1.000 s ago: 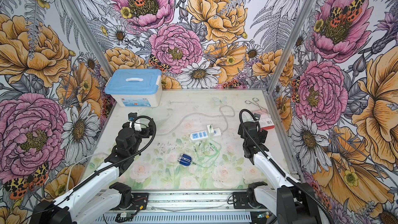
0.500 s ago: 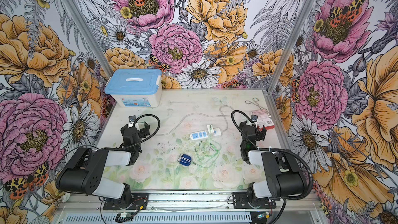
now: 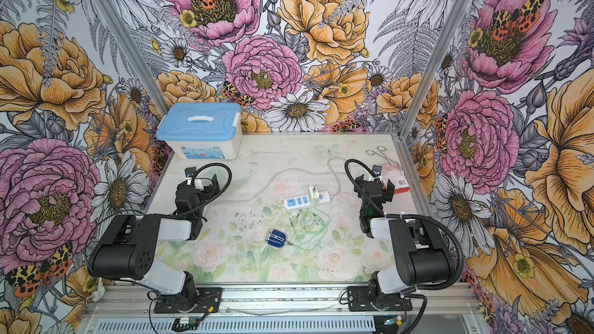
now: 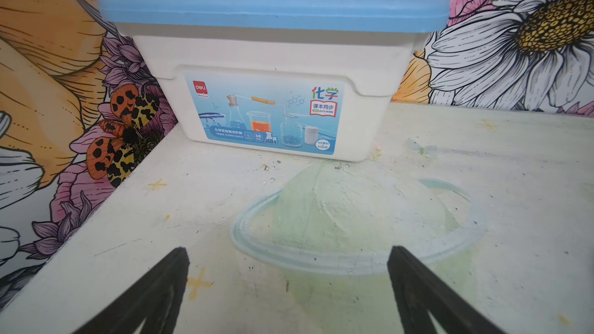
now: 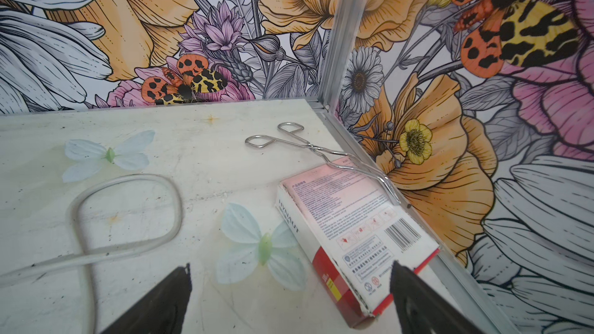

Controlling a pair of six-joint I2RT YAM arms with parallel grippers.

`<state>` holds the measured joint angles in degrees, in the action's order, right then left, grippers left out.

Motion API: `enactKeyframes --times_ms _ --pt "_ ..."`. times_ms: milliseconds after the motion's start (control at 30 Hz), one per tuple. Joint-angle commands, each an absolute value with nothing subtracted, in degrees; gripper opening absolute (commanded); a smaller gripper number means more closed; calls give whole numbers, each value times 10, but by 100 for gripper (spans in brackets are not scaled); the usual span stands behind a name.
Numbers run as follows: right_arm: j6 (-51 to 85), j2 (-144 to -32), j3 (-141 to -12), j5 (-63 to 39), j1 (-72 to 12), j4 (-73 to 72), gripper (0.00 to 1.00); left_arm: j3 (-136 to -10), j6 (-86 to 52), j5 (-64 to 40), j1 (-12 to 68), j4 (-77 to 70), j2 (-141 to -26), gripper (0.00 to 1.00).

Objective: Charge the electric shaver
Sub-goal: Reset both arms

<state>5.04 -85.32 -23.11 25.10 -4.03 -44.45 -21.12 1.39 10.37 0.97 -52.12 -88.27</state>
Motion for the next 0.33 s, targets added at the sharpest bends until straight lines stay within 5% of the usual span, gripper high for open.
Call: enactKeyframes --times_ms 0,300 --pt "52 -855 -240 231 -36 -455 100 -218 4 85 6 -530 -885 99" --pt "54 -862 -224 176 -20 -487 99 -218 4 84 5 -530 -885 99"
